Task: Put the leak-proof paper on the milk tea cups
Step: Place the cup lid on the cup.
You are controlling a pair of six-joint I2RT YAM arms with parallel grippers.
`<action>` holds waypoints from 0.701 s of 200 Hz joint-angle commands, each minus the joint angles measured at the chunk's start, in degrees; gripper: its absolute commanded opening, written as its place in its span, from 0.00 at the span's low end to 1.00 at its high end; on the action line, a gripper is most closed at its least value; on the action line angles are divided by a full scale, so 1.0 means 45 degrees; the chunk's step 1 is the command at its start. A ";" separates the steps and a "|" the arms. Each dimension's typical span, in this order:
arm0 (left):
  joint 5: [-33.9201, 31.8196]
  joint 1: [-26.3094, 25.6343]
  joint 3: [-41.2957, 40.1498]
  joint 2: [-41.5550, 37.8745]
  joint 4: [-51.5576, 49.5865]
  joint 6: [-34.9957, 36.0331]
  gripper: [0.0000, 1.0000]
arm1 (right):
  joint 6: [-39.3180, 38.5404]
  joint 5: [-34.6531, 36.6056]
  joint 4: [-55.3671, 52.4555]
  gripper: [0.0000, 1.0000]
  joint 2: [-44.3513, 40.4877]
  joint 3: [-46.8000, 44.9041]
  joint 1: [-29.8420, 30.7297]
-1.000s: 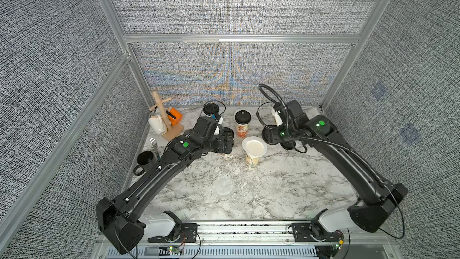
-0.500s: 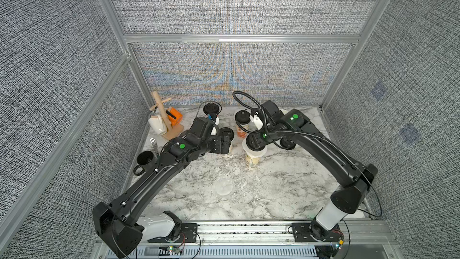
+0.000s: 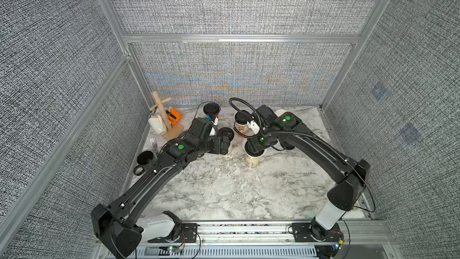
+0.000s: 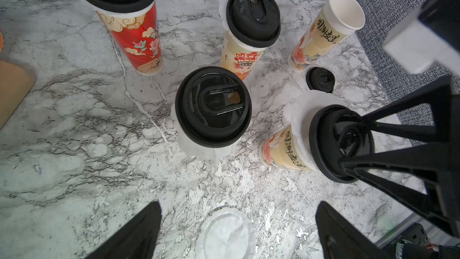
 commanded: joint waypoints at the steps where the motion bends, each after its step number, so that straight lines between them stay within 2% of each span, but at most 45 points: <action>1: 0.0019 0.0009 0.0015 -0.0079 -0.0097 0.0102 0.98 | -0.0138 -0.0001 0.0348 0.63 0.0046 -0.0015 -0.0072; 140: 0.0079 0.0126 0.0037 -0.0107 -0.0122 0.0143 0.98 | -0.0197 -0.0040 0.0477 0.64 0.0183 -0.0208 -0.0182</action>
